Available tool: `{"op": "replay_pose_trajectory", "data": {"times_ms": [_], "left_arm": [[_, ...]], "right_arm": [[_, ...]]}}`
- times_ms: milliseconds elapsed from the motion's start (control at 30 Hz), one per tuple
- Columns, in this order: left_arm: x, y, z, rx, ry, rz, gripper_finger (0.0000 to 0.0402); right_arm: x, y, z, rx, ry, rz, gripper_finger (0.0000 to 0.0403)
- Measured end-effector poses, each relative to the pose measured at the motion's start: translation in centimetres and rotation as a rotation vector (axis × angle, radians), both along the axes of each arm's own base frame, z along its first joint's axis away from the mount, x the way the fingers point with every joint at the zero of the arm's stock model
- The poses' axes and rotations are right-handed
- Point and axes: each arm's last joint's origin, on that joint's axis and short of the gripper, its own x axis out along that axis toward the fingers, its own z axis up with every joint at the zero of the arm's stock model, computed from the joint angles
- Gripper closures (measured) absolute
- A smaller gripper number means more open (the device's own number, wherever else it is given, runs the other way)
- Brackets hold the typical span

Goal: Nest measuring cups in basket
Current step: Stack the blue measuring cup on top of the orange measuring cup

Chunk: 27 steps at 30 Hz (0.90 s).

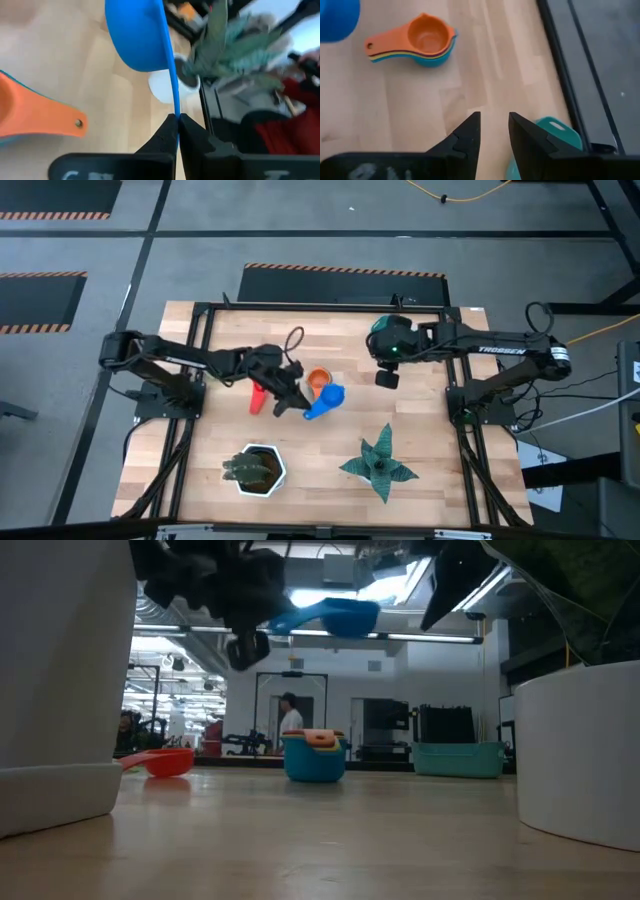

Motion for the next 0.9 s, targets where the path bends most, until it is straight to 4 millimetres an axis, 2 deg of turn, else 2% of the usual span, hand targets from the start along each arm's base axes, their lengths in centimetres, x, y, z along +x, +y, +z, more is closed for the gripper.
{"op": "replay_pose_trajectory", "data": {"times_ms": [133,267,400,633,900], "left_arm": [[-1.0,0.8,1.2,-0.018,0.003,0.078,0.0401],[-2.0,1.6,2.2,-0.024,0.0,0.119,0.0401],[-2.8,2.3,2.6,-0.064,0.038,0.237,0.0401],[-2.5,2.1,1.3,-0.158,0.173,0.374,0.0401],[-0.8,1.1,-0.9,-0.271,0.265,0.464,0.0401]], "right_arm": [[-0.4,0.0,-0.2,-0.003,-0.007,-0.012,0.0297],[-0.7,0.1,-2.7,-0.001,-0.016,-0.011,0.0297],[-1.0,0.1,-5.6,0.009,-0.027,-0.025,0.0297],[-1.3,0.3,-9.3,0.048,-0.058,0.006,0.0297],[-1.2,0.2,-10.8,0.016,-0.111,0.047,0.0297]]}}
